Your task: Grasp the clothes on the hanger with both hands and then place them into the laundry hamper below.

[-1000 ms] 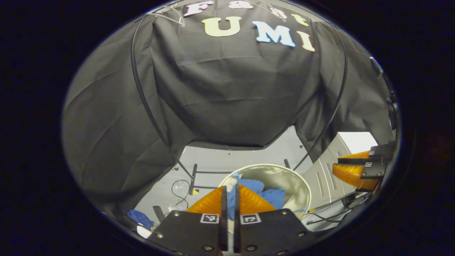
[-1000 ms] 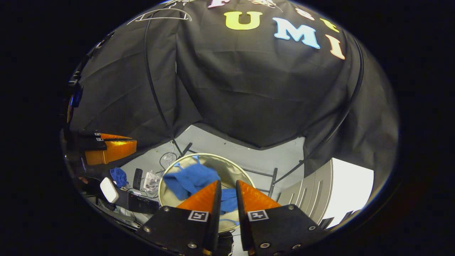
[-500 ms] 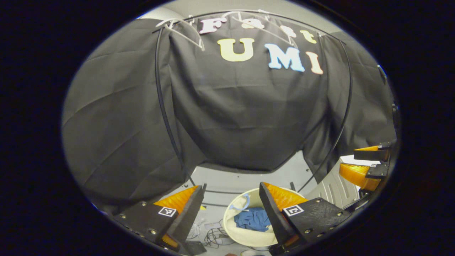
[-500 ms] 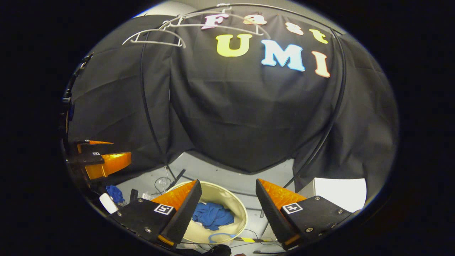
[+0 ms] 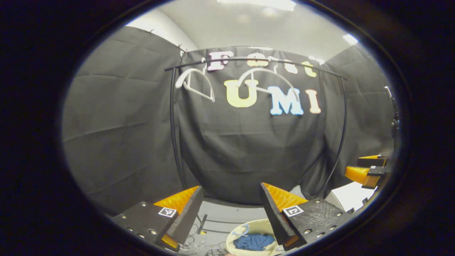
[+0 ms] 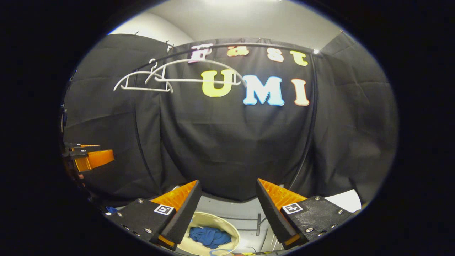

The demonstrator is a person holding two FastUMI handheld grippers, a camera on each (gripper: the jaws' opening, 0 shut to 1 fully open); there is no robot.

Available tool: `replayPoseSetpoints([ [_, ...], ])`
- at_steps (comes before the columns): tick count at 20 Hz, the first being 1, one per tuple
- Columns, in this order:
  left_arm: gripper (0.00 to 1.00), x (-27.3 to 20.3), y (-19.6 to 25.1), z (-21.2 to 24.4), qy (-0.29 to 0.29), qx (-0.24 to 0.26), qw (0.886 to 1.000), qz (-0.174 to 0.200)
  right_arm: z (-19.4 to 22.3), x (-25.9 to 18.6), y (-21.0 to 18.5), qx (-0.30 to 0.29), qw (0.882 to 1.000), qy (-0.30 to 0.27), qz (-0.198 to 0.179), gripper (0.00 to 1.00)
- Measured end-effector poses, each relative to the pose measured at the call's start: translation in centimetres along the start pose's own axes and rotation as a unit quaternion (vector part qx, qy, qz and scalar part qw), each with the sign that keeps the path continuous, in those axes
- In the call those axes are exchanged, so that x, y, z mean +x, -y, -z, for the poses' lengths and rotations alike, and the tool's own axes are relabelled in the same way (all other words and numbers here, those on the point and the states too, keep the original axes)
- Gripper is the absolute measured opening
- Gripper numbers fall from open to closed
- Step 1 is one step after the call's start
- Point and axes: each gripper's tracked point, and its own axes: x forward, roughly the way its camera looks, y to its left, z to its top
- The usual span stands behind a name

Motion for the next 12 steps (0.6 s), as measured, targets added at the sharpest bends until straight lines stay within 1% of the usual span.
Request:
replayPoseSetpoints([
  [3, 0.92, -2.4, -0.7, -4.2, 0.031, -0.002, 0.999, 0.003, -3.6, -2.0, 1.0, 0.006, 0.999, 0.044, 0.015, 0.96],
  [6, 0.95, -5.2, -1.8, -7.6, 0.066, -0.005, 0.998, 0.0, -7.1, -3.9, 2.1, 0.01, 0.996, 0.088, 0.03, 0.94],
  [7, 0.96, -5.6, -2.1, -8.4, 0.074, -0.002, 0.997, -0.002, -7.8, -4.5, 2.7, 0.011, 0.994, 0.1, 0.037, 0.93],
  [8, 0.96, -6.2, -2.6, -9.3, 0.082, 0.002, 0.997, -0.006, -8.4, -5.1, 3.0, 0.012, 0.993, 0.109, 0.041, 0.94],
  [9, 0.96, -6.7, -2.9, -9.7, 0.088, 0.005, 0.996, -0.007, -8.7, -5.6, 3.3, 0.014, 0.992, 0.115, 0.046, 0.93],
  [12, 0.96, -8.7, -4.2, -10.2, 0.114, 0.011, 0.993, -0.019, -9.8, -7.3, 4.0, 0.017, 0.989, 0.133, 0.055, 0.93],
])
